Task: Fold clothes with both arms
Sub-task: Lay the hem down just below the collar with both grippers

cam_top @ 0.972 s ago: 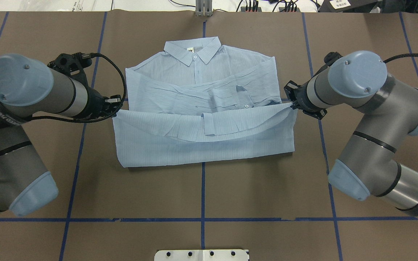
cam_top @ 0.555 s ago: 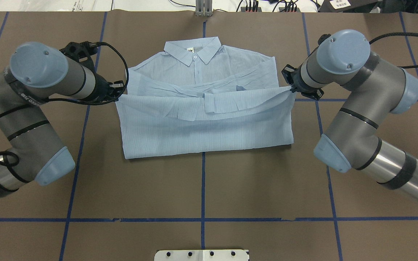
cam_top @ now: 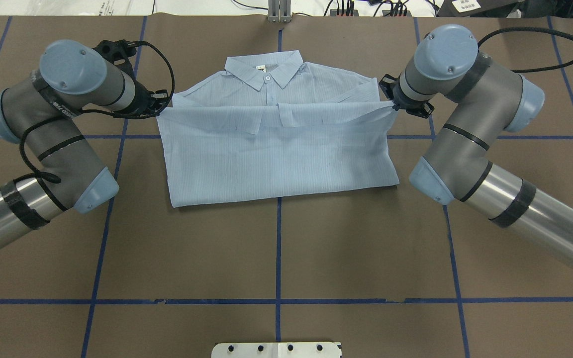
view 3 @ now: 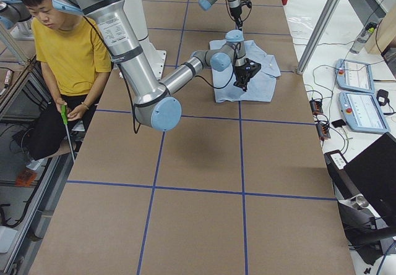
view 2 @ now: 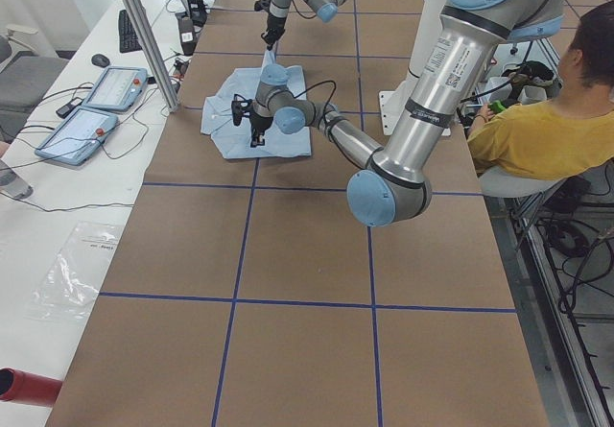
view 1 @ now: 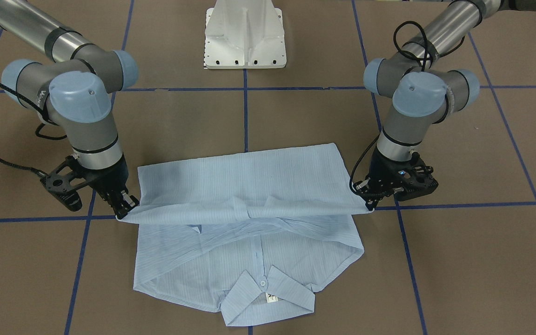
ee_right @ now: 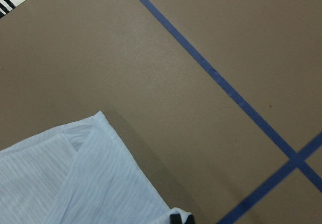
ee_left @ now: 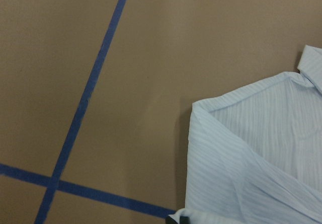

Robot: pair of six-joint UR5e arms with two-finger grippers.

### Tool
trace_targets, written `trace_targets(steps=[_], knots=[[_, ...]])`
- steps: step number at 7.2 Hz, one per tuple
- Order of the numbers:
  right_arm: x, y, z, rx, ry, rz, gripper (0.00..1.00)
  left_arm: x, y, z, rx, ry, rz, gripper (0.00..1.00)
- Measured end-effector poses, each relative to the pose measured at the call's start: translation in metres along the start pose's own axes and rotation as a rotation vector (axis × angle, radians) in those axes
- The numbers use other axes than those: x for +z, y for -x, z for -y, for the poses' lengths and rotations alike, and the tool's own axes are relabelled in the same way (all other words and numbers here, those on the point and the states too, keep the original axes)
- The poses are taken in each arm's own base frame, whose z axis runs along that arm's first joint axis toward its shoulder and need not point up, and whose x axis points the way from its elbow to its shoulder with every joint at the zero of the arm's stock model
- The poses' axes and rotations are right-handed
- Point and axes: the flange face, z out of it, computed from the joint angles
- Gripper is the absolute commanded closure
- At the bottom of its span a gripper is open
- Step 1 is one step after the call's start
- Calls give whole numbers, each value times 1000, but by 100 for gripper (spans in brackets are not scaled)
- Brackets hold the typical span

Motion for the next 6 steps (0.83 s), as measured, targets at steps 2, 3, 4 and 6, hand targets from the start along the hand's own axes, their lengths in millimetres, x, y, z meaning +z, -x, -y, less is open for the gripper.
trace_targets(steps=[2, 3, 4, 6], knots=[[27, 21, 7, -5, -3, -2, 100, 11, -12, 8, 3, -8, -20, 100], [34, 26, 9, -6, -4, 0, 100, 14, -20, 12, 2, -9, -22, 100], [39, 28, 10, -6, -5, 2, 100, 19, -22, 15, 1, -16, -17, 100], [44, 31, 14, -5, -11, -3, 100, 35, -16, 20, 2, -43, -16, 100]])
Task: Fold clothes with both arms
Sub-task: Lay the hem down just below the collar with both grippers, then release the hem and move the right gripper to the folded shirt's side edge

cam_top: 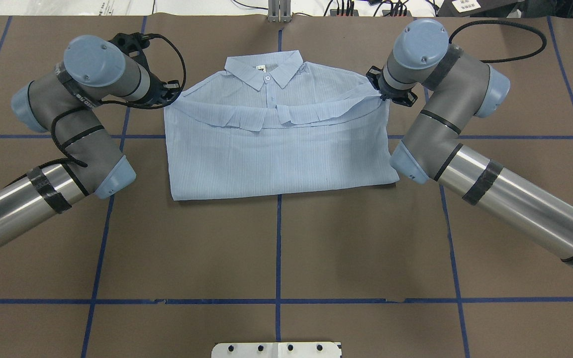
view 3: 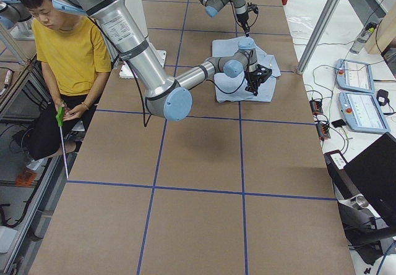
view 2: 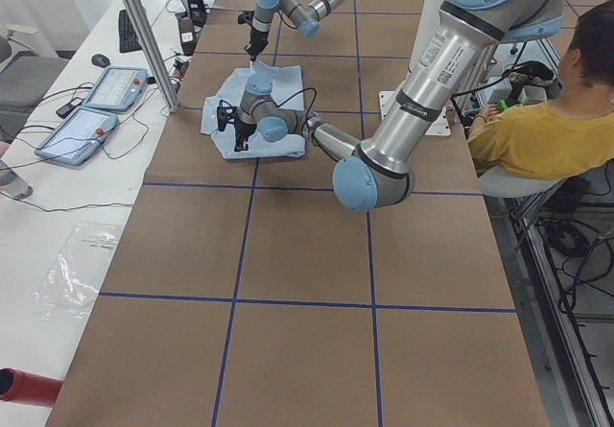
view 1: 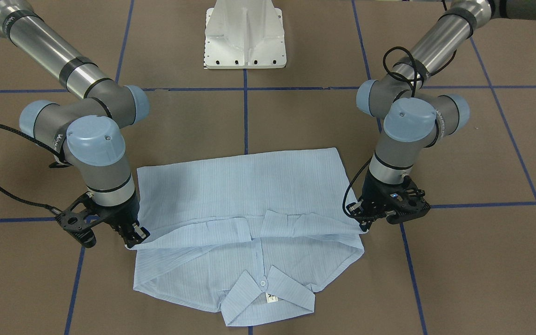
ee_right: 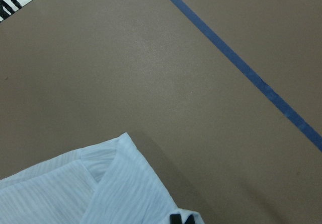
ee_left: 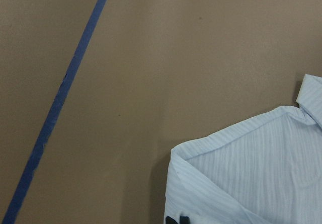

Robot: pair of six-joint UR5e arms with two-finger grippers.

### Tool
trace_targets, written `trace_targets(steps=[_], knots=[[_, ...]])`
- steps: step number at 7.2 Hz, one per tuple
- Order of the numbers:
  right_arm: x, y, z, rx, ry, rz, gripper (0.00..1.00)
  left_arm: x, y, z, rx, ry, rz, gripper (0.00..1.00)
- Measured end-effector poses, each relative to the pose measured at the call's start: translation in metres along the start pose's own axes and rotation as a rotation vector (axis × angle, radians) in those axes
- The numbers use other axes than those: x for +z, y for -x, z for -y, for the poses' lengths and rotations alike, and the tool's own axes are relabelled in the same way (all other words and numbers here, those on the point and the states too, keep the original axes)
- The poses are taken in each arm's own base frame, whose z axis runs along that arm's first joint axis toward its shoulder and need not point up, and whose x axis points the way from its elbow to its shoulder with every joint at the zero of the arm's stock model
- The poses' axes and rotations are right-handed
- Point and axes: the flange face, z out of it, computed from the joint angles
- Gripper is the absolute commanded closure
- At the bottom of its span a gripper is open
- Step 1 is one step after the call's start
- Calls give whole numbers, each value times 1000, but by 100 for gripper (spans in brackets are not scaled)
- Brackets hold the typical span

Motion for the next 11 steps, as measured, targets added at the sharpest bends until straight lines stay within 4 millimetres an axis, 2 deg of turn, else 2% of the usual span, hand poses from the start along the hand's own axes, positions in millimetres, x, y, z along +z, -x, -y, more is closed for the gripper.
trace_targets(steps=[2, 3, 4, 7, 8, 9, 10, 11], knots=[[4, 1, 2, 2, -7, -7, 100, 10, 3, 2, 2, -12, -10, 100], [4, 2, 3, 3, -8, -8, 100, 10, 1, 3, 2, -14, -15, 96], [5, 2, 3, 3, -8, -9, 100, 10, 0, 3, 2, -15, -16, 36], [5, 4, 1, 1, -7, -7, 100, 11, 2, 4, 5, -15, -12, 35], [6, 8, 1, -1, -10, 2, 9, 11, 3, 4, 5, -14, -11, 36], [11, 11, 3, -3, -16, 13, 0, 11, 4, 4, 5, -14, -12, 36], [13, 16, 5, -2, -23, 24, 0, 8, 4, 5, 3, -17, -16, 35], [6, 26, 13, 7, -30, 40, 0, 4, 4, 7, 0, -22, -24, 35]])
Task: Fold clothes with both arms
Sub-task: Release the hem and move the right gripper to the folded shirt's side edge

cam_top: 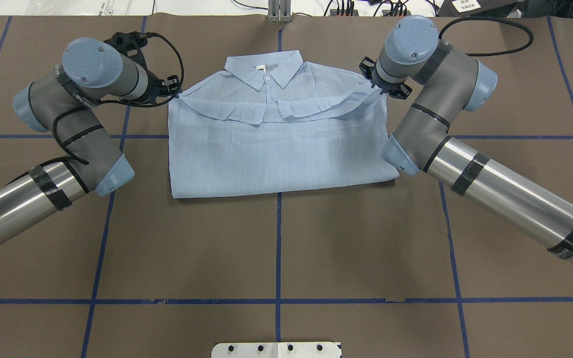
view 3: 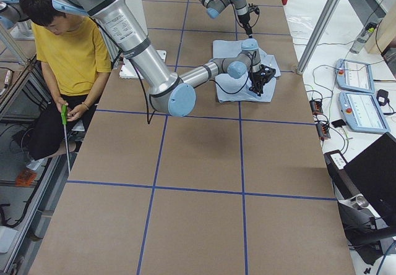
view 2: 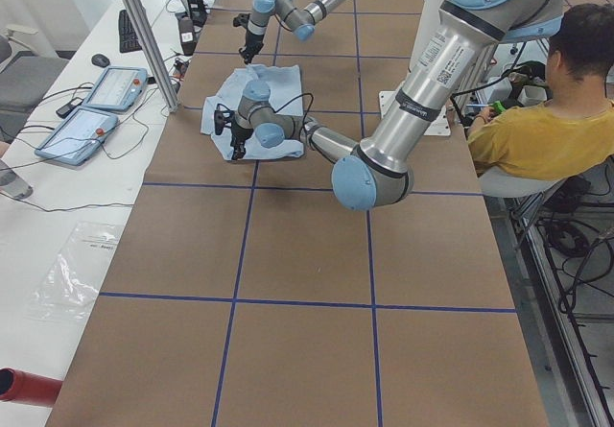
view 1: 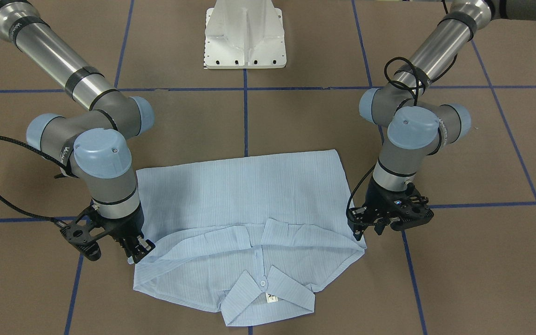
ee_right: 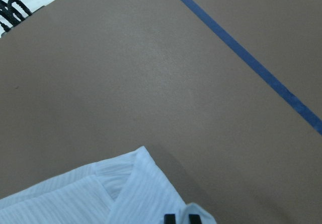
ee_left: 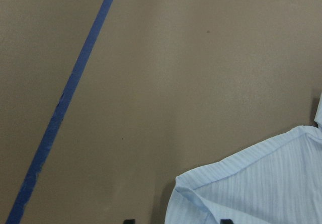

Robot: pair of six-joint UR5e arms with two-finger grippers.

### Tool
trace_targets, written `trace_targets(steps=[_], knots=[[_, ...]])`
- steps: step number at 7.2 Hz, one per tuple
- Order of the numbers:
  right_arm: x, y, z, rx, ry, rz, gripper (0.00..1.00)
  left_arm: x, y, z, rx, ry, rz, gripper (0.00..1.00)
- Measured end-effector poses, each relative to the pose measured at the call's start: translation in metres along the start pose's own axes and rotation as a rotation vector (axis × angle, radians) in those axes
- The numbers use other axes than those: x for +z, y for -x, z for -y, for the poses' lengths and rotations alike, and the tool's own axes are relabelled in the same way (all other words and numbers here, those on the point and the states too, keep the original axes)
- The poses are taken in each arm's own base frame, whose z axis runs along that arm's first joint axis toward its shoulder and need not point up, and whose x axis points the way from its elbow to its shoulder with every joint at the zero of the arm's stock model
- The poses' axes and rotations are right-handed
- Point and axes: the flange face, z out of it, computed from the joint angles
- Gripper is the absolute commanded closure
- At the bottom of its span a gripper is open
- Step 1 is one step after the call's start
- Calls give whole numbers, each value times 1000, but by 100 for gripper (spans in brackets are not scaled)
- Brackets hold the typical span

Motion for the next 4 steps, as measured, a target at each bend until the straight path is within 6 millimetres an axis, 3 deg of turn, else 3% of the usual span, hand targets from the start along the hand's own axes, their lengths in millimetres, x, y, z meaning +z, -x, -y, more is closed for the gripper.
trace_targets(steps=[2, 3, 4], knots=[[-16, 8, 18, 26, 26, 25, 0, -8, -1, 0, -5, -6, -16, 35], [-23, -8, 12, 31, 61, 39, 0, -13, 1, -1, -5, -8, -22, 35], [-32, -36, -7, 35, 95, 56, 0, -15, 3, -2, -5, -8, -24, 35]])
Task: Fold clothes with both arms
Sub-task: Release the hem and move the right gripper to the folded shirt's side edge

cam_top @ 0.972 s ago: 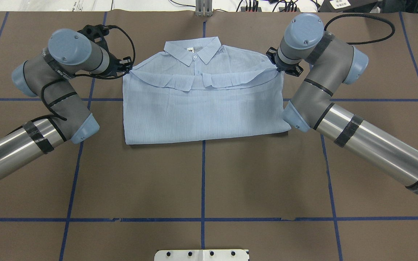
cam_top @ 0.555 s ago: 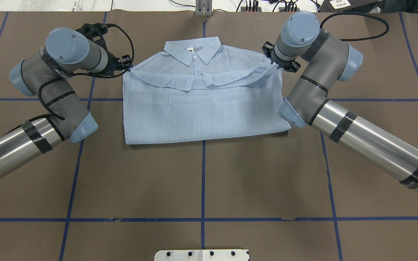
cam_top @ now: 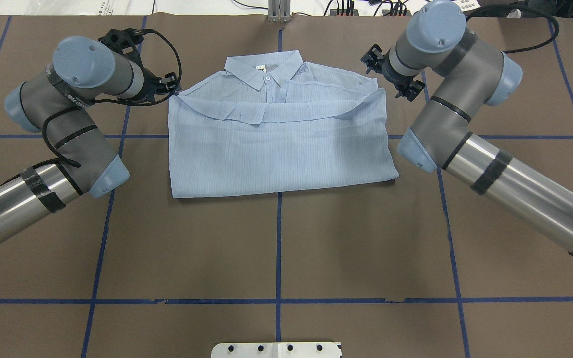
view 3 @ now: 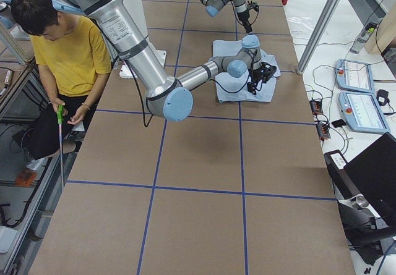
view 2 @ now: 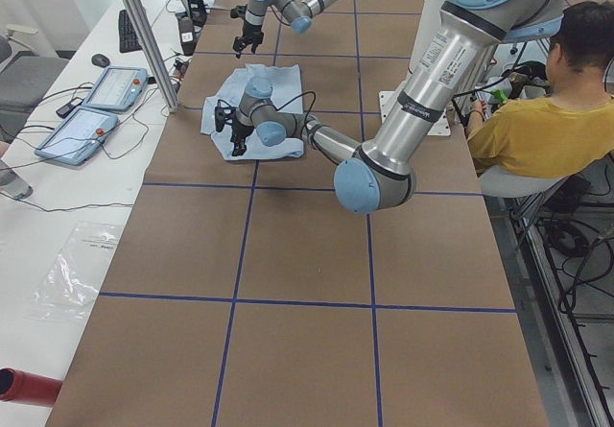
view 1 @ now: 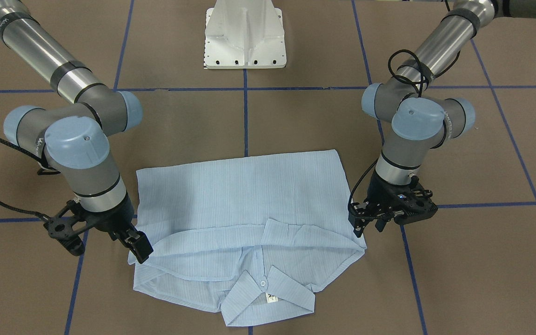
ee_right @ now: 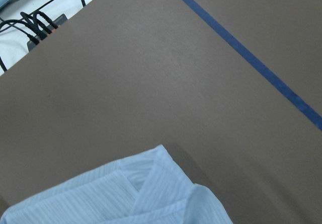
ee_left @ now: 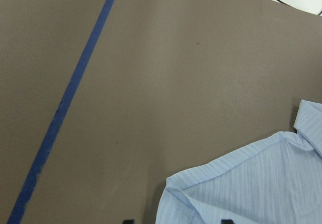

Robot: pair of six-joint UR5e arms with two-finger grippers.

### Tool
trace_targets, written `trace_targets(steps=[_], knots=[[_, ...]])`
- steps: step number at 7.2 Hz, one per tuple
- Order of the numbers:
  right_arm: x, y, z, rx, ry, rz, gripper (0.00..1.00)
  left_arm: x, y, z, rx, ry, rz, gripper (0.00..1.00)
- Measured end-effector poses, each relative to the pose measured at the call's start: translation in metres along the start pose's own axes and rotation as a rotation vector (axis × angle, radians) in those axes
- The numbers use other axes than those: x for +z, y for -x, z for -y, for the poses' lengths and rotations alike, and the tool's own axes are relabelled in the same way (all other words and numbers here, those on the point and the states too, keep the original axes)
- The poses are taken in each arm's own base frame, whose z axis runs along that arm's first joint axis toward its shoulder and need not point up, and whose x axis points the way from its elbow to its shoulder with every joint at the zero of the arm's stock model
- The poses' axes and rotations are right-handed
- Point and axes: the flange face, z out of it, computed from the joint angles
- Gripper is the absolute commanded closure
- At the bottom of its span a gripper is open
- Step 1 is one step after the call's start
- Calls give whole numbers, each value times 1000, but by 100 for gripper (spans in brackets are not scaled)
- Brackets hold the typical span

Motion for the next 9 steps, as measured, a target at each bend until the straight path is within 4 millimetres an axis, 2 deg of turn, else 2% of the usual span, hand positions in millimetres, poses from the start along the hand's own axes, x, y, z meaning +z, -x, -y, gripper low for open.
trace_targets(steps=[1, 3, 4, 7, 8, 9], knots=[[-6, -35, -29, 23, 38, 4, 0, -2, 3, -1, 1, 0, -1, 34], [-10, -85, -68, 82, 84, -15, 0, -4, 3, -2, 2, -2, -4, 34], [-9, -100, -79, 113, 97, -29, 1, -4, 4, -2, 2, -2, -4, 34], [-3, -112, -99, 210, 118, -56, 0, -9, 0, -2, 1, -6, -16, 34], [0, -114, -104, 213, 122, -64, 36, -11, -1, -2, -1, -7, -20, 34], [3, -115, -109, 213, 124, -69, 93, -13, -2, -2, -2, -8, -22, 35]])
